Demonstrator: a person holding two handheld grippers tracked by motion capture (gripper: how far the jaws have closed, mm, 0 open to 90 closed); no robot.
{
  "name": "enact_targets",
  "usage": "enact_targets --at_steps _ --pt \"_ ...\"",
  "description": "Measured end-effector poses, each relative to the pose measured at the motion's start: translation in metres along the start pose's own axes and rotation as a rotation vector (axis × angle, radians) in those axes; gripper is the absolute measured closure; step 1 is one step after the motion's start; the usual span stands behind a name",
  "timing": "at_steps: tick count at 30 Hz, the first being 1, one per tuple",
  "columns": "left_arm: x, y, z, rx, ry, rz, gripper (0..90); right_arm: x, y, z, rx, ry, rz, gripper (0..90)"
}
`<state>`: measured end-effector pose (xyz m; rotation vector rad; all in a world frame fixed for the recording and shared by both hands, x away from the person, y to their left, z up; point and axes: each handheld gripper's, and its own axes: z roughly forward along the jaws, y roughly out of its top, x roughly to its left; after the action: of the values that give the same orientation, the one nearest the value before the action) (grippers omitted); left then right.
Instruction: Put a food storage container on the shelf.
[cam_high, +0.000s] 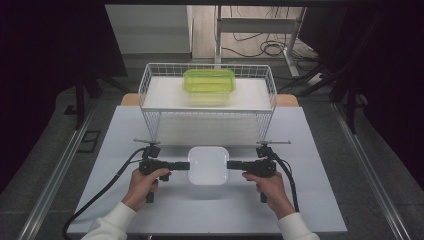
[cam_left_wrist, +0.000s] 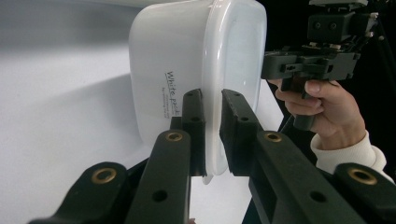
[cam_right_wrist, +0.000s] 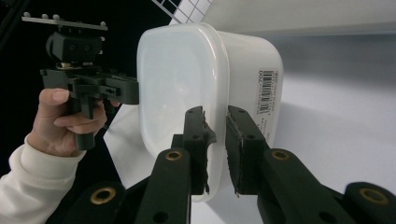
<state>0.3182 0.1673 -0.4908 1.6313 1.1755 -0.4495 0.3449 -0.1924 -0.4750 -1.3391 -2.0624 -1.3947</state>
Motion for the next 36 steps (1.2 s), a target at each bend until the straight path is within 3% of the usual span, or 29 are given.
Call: enact_targets --at_steps 24,36 --pt "-0.028 0.008 -0.011 -0.037 -0.016 0.083 81.0 0.017 0.006 -0.018 -0.057 0.012 -0.06 78.2" --pt "-0.03 0.013 -0.016 -0.05 -0.014 0.095 80.9 0.026 0.012 -0.021 -0.071 0.021 -0.09 78.5"
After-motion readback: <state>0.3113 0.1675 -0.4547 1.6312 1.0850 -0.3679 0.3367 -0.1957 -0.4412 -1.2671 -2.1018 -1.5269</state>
